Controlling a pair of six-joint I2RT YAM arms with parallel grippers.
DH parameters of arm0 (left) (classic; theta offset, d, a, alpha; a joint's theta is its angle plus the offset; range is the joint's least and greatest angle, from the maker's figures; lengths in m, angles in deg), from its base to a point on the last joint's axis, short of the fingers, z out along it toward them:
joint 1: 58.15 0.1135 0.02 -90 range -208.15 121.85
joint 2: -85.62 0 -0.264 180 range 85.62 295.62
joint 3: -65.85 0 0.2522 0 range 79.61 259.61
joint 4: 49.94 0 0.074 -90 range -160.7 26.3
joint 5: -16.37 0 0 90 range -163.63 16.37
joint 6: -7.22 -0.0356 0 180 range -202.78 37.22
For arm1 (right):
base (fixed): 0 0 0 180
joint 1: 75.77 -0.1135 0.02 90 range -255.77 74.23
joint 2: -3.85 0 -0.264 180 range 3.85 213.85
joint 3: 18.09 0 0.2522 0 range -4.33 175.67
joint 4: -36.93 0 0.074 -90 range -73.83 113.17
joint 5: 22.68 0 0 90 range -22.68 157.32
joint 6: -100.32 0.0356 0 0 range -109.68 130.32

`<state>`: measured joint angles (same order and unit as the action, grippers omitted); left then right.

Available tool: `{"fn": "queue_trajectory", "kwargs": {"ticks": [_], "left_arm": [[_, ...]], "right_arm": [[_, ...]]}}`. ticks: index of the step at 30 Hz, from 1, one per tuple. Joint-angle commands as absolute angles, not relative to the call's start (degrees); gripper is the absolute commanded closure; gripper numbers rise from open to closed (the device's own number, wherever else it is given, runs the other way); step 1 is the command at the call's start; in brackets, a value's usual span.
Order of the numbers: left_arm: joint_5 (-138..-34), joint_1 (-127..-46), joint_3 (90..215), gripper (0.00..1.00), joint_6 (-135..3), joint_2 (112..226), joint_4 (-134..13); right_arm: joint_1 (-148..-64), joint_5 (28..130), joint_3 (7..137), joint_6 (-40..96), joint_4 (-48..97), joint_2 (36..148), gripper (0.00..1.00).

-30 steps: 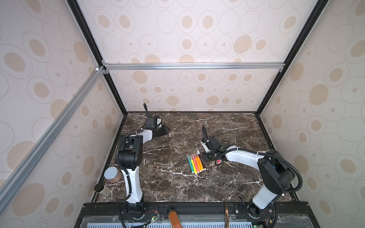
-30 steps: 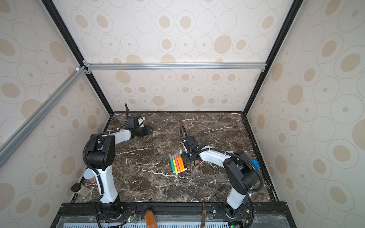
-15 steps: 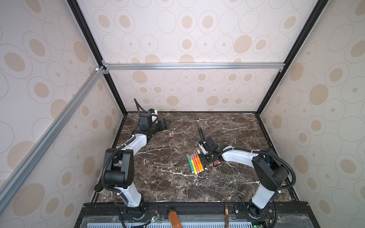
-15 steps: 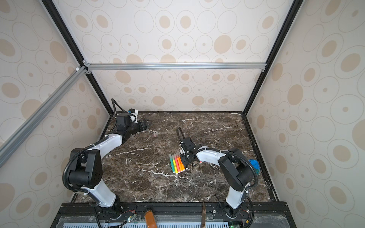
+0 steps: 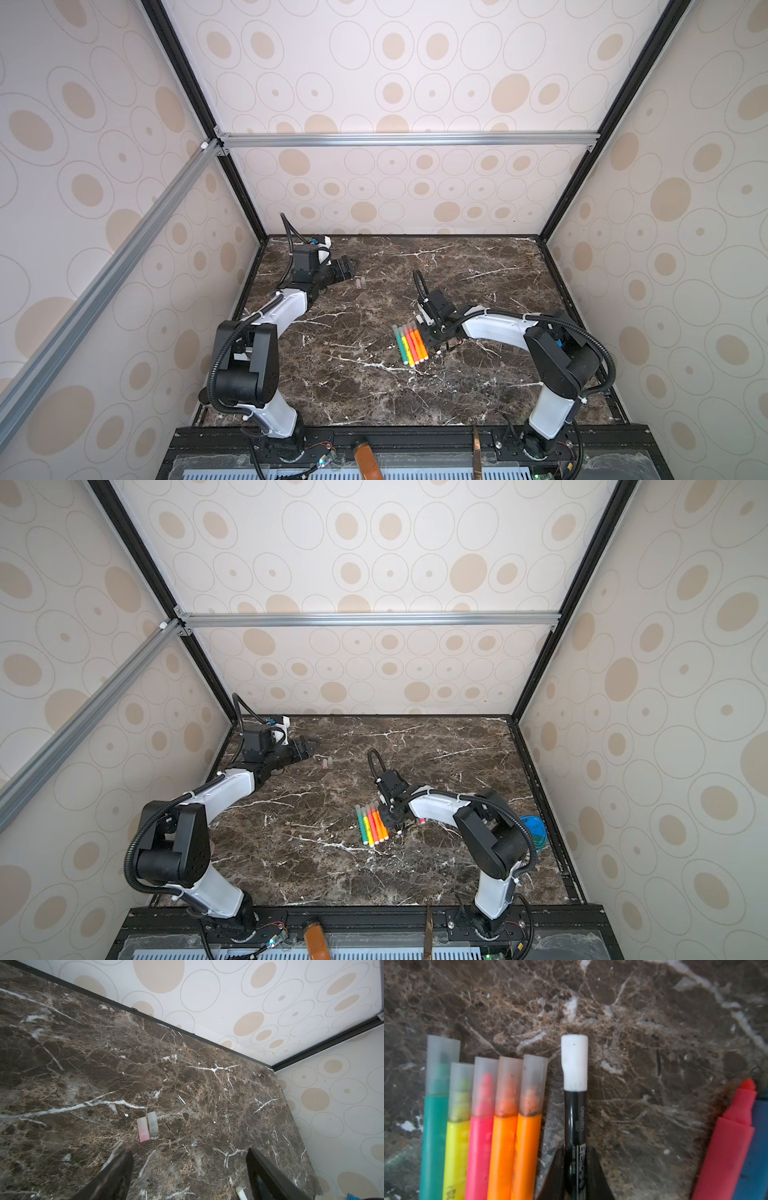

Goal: Remove pen caps from pens
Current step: Pick up the pen from the center of the table, then open the pen cap on the pen.

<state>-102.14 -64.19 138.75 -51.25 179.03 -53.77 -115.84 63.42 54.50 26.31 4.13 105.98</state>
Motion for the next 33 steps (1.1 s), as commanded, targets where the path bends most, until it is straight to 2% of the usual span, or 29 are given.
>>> {"fn": "queue_trajectory", "kwargs": {"ticks": [1, 6, 10, 20, 33], "left_arm": [[-104.3, -66.3, 137.9, 0.16, -50.5, 177.5, -52.2], [-106.7, -72.7, 136.2, 0.21, -49.5, 177.9, -50.8], [-111.9, -76.2, 133.1, 0.33, -45.4, 178.4, -43.6], [-116.2, -83.6, 133.8, 0.35, -41.0, 181.1, -37.5], [-116.5, -89.3, 140.7, 0.47, -36.3, 188.3, -33.0]], "right_arm": [[-116.0, 61.0, 53.7, 25.5, 0.3, 104.4, 0.93], [-114.6, 62.3, 53.1, 24.0, 1.3, 98.7, 0.95], [-112.0, 67.4, 50.8, 23.7, 5.2, 92.3, 0.97], [-110.8, 73.2, 47.0, 23.2, 13.7, 83.8, 1.00], [-110.8, 75.2, 46.3, 22.7, 17.0, 82.8, 1.00]]}}
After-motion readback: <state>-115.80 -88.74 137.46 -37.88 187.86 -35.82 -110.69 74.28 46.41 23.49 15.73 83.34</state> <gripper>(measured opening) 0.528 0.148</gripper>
